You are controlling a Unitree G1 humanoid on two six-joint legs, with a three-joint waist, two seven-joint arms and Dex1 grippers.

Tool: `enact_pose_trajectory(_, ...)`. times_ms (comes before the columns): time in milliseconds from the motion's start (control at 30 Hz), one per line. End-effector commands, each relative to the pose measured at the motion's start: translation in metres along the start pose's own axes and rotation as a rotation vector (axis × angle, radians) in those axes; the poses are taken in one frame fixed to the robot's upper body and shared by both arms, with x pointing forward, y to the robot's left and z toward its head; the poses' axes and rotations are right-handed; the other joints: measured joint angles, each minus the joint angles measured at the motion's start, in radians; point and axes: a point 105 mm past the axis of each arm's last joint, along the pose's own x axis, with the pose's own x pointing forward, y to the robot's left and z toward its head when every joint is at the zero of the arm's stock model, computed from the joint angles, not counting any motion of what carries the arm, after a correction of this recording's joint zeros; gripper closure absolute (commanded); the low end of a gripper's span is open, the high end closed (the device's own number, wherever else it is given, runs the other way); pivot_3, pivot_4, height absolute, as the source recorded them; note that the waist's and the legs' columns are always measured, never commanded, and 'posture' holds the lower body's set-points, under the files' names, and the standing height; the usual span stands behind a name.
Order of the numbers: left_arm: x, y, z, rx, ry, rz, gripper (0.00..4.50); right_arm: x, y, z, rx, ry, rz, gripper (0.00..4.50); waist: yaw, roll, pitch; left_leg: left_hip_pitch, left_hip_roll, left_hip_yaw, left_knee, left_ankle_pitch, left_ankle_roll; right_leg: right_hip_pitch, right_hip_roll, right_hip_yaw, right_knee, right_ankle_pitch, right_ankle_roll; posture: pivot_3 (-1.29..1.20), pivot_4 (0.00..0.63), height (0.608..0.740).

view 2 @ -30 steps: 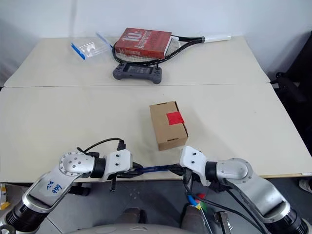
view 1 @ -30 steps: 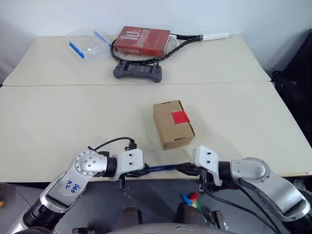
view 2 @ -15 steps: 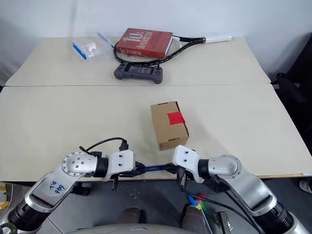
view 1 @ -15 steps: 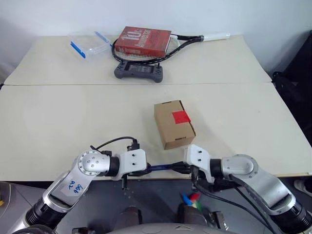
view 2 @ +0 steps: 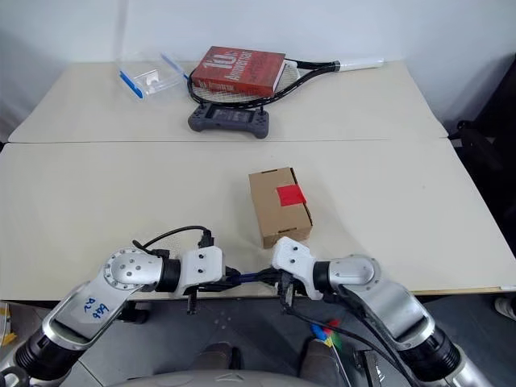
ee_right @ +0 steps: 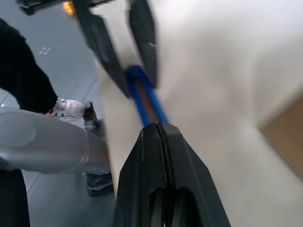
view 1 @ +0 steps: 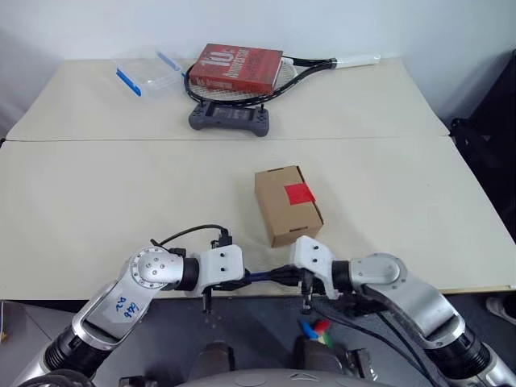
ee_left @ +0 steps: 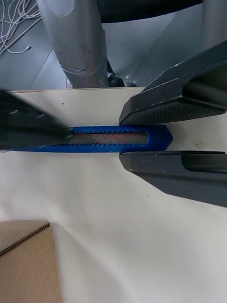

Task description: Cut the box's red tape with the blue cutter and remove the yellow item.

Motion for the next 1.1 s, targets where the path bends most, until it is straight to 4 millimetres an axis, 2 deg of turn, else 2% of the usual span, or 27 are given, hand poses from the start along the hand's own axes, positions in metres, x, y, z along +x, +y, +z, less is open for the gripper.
enact_pose_trajectory(33, 0.0, -0.004, 0.007, 0.027, -0.016, -0.008, 4.07, -0.019, -0.005, 0.006, -0.036, 0.008, -0.027, 4.48, 0.0, 0.0, 0.0, 0.0, 0.0, 0.0, 0.0, 0.0, 0.0, 0.0, 0.0, 0.0, 0.0, 0.0, 0.0, 0.0, 0.15, 0.74)
enact_pose_trajectory(100, 0.001, -0.004, 0.007, 0.027, -0.019, -0.011, 4.07, -0.028, -0.009, -0.001, -0.029, 0.042, -0.045, 4.48, 0.001, 0.0, 0.0, 0.0, 0.0, 0.0, 0.0, 0.0, 0.0, 0.0, 0.0, 0.0, 0.0, 0.0, 0.0, 0.0, 0.15, 0.74)
enact_pose_trajectory(167, 0.002, -0.004, 0.008, 0.028, -0.024, -0.016, 4.07, -0.036, -0.011, -0.019, -0.052, 0.122, -0.053, 4.48, 0.001, 0.0, 0.0, 0.0, 0.0, 0.0, 0.0, 0.0, 0.0, 0.0, 0.0, 0.0, 0.0, 0.0, 0.0, 0.0, 0.15, 0.74)
enact_pose_trajectory(233, 0.002, -0.004, 0.009, 0.03, -0.026, -0.025, 4.07, -0.038, -0.009, -0.029, -0.057, 0.157, -0.045, 4.48, 0.001, 0.0, 0.0, 0.0, 0.0, 0.0, 0.0, -0.001, 0.001, 0.0, 0.0, 0.0, 0.0, 0.0, 0.0, 0.0, 0.15, 0.74)
enact_pose_trajectory(467, 0.004, -0.004, 0.014, 0.027, -0.031, -0.023, 4.07, -0.022, 0.0, -0.029, -0.051, 0.119, -0.014, 4.48, -0.002, 0.0, 0.0, 0.001, 0.0, 0.0, 0.001, -0.001, 0.001, 0.001, 0.0, 0.0, 0.0, 0.0, 0.0, 0.0, 0.15, 0.74)
enact_pose_trajectory(633, 0.004, -0.004, 0.014, 0.022, -0.026, -0.019, 4.07, -0.016, -0.005, -0.021, -0.046, 0.079, -0.034, 4.48, -0.003, 0.0, 0.0, 0.001, 0.001, 0.0, 0.001, -0.001, 0.0, 0.001, 0.001, 0.0, 0.0, 0.0, 0.0, 0.0, 0.15, 0.74)
enact_pose_trajectory(767, 0.002, -0.005, 0.013, 0.014, -0.013, -0.03, 4.07, -0.03, -0.01, -0.018, -0.047, 0.088, -0.041, 4.48, -0.001, 0.0, 0.0, 0.001, 0.001, 0.0, 0.002, -0.001, 0.0, 0.001, 0.001, 0.0, 0.0, 0.0, 0.0, 0.0, 0.15, 0.74)
enact_pose_trajectory(967, -0.002, -0.003, 0.007, 0.022, 0.059, -0.042, 4.07, -0.068, -0.024, -0.02, -0.063, 0.172, -0.079, 4.48, 0.001, 0.0, 0.0, 0.0, 0.001, 0.0, 0.002, -0.001, 0.001, 0.001, 0.001, 0.0, -0.001, 0.0, 0.0, 0.0, 0.15, 0.74)
enact_pose_trajectory(1100, -0.004, -0.001, 0.005, 0.025, 0.092, -0.045, 4.07, -0.074, -0.032, -0.009, -0.061, 0.135, -0.112, 4.48, -0.003, 0.0, 0.0, 0.001, 0.001, 0.0, 0.001, -0.001, 0.001, 0.001, 0.001, 0.0, 0.0, 0.0, 0.0, 0.0, 0.15, 0.74)
